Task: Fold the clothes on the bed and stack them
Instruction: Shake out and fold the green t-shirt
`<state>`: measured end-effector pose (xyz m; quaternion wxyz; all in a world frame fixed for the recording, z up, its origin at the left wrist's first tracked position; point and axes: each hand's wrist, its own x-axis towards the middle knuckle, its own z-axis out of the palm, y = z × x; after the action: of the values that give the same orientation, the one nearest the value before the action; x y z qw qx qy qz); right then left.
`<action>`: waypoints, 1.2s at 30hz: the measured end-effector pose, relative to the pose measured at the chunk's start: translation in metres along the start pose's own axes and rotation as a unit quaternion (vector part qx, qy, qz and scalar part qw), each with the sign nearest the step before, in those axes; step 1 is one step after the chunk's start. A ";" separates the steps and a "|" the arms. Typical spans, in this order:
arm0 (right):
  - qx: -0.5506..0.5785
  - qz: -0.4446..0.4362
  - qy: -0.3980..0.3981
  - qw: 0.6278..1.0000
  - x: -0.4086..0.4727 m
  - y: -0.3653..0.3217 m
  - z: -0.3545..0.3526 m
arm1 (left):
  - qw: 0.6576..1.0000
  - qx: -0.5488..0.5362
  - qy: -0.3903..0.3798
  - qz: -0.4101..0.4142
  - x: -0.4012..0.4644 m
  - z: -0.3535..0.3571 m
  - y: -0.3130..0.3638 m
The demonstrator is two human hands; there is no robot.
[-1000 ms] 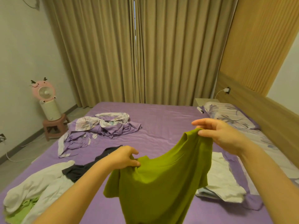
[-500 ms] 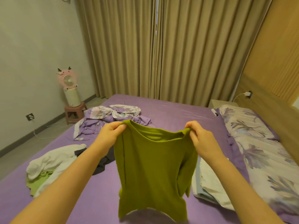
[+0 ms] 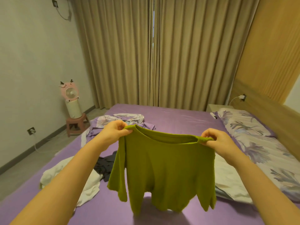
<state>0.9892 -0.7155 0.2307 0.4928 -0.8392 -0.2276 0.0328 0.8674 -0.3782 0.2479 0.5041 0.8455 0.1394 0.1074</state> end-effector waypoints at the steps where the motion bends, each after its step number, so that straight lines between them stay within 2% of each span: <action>1: 0.039 0.009 0.001 0.999 -0.008 -0.007 0.004 | 1.000 0.006 -0.014 -0.014 -0.004 -0.006 -0.007; 3: 0.097 0.038 -0.002 0.995 -0.025 -0.019 0.016 | 0.998 0.045 -0.032 -0.032 -0.016 -0.017 -0.018; 5: 0.093 0.055 0.020 0.994 -0.039 -0.028 0.032 | 0.996 0.059 -0.056 -0.027 -0.031 -0.025 -0.027; 6: 0.066 0.053 0.045 0.995 -0.046 -0.033 0.040 | 0.997 0.031 -0.073 -0.024 -0.038 -0.029 -0.030; 8: 0.024 0.040 0.095 0.994 -0.060 -0.043 0.053 | 0.987 -0.095 -0.115 -0.057 -0.051 -0.037 -0.034; 10: 0.052 0.029 0.111 0.992 -0.074 -0.053 0.062 | 0.971 -0.172 -0.140 -0.087 -0.061 -0.048 -0.041; 14: 0.115 0.030 0.116 0.986 -0.100 -0.058 0.071 | 0.976 -0.103 -0.189 -0.034 -0.072 -0.070 -0.062; 16: 0.127 0.042 0.112 0.985 -0.106 -0.054 0.075 | 0.974 -0.111 -0.199 -0.013 -0.071 -0.080 -0.070; 19: 0.158 0.064 0.117 0.978 -0.105 -0.049 0.083 | 0.980 -0.139 -0.142 -0.004 -0.065 -0.084 -0.077; 22: 0.177 0.041 0.155 0.971 -0.097 -0.054 0.089 | 0.981 -0.175 -0.076 0.016 -0.057 -0.082 -0.074; 25: 0.203 -0.005 0.199 0.959 -0.092 -0.071 0.089 | 0.973 -0.210 -0.034 0.088 -0.060 -0.083 -0.057; 27: 0.220 -0.037 0.209 0.952 -0.091 -0.076 0.086 | 0.974 -0.179 -0.005 0.140 -0.060 -0.085 -0.057; 28: 0.222 -0.046 0.203 0.953 -0.089 -0.073 0.086 | 0.977 -0.148 0.005 0.156 -0.057 -0.083 -0.061; 30: 0.211 -0.033 0.163 0.963 -0.080 -0.056 0.093 | 0.989 -0.065 0.002 0.137 -0.043 -0.067 -0.079; 33: 0.165 0.047 0.089 0.981 -0.052 0.002 0.121 | 0.995 0.062 -0.045 0.057 -0.010 -0.018 -0.119; 36: 0.116 0.142 -0.017 0.983 -0.026 0.078 0.164 | 0.987 0.108 -0.118 -0.025 0.024 0.037 -0.178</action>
<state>0.9473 -0.6246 0.0769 0.5730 -0.7996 -0.1090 0.1427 0.8794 -0.3201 0.0744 0.4251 0.8980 0.1112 -0.0211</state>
